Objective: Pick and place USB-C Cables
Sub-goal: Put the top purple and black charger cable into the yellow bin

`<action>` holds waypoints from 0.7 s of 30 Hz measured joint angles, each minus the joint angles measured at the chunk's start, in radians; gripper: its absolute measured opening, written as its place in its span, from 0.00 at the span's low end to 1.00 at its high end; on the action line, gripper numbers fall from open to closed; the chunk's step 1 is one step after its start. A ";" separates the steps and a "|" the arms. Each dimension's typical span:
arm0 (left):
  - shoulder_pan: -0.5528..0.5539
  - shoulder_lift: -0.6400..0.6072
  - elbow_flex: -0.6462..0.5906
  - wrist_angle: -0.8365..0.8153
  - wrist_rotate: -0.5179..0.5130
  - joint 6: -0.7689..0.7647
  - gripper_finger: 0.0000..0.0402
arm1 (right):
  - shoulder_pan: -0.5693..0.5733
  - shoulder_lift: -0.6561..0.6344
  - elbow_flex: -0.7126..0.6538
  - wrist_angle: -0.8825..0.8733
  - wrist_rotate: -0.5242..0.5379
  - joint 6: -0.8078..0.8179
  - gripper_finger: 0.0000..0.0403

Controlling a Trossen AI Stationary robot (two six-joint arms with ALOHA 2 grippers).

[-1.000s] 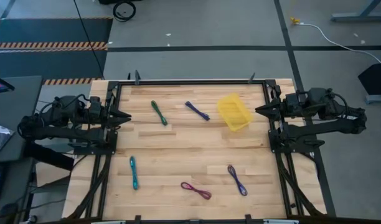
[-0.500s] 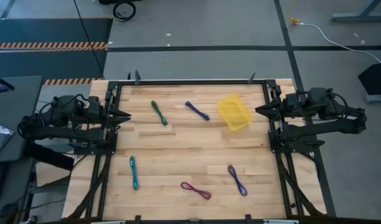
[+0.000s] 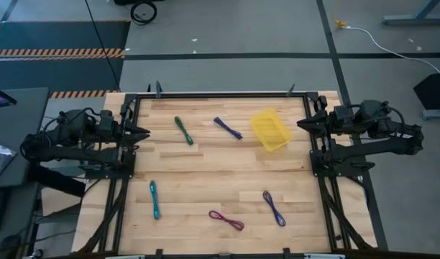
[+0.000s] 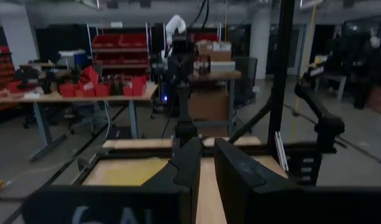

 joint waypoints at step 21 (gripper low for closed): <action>-0.002 0.010 -0.041 0.135 0.000 -0.207 0.13 | -0.001 0.007 0.000 0.143 0.000 0.083 0.09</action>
